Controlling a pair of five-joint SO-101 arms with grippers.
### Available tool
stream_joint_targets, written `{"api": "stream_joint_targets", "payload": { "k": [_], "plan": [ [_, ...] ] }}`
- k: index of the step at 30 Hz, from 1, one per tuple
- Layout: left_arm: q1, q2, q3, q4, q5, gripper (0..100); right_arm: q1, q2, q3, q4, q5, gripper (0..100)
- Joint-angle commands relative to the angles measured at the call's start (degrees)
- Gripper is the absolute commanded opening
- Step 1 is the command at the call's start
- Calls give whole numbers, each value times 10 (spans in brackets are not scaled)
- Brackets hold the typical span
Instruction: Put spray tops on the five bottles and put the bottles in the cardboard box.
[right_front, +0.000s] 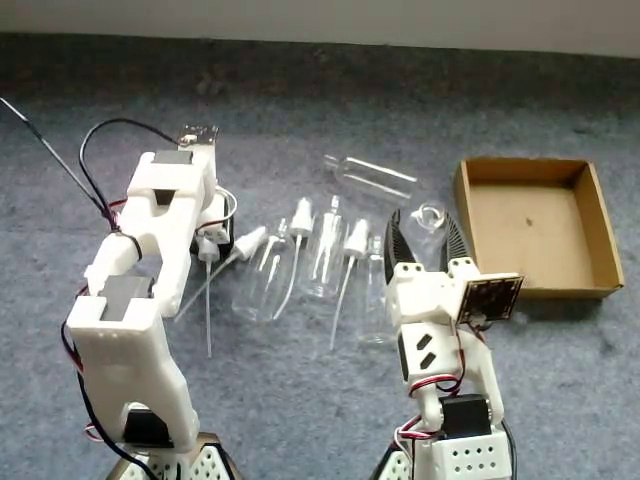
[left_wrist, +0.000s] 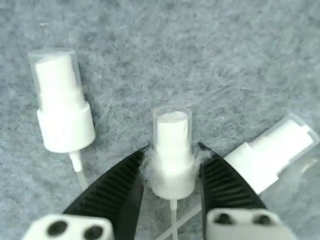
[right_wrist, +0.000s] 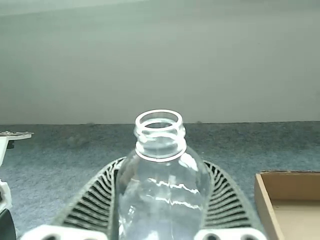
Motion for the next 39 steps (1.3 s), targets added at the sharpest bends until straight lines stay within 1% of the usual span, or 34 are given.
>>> {"api": "stream_joint_targets", "payload": {
  "k": [1, 5, 18, 24, 31, 36, 39],
  "plan": [
    [5, -25, -25, -4, -2, 63, 6, -7, 51, -15, -2, 65],
    [22, -57, -45, -4, -2, 63, 5, -7, 51, -15, -2, 65],
    [24, -181, -48, -8, -2, 63, 4, -7, 52, -15, -2, 65],
    [23, -261, -48, -10, -2, 63, 4, -7, 52, -15, -2, 65],
    [27, -390, -42, -67, 2, 63, 3, -7, 52, -15, -2, 65],
    [66, -464, -41, -73, 2, 63, 2, -7, 52, -16, -2, 65],
    [101, -497, -41, -73, 2, 62, -29, -7, 51, -16, -2, 65]
  ]
}}
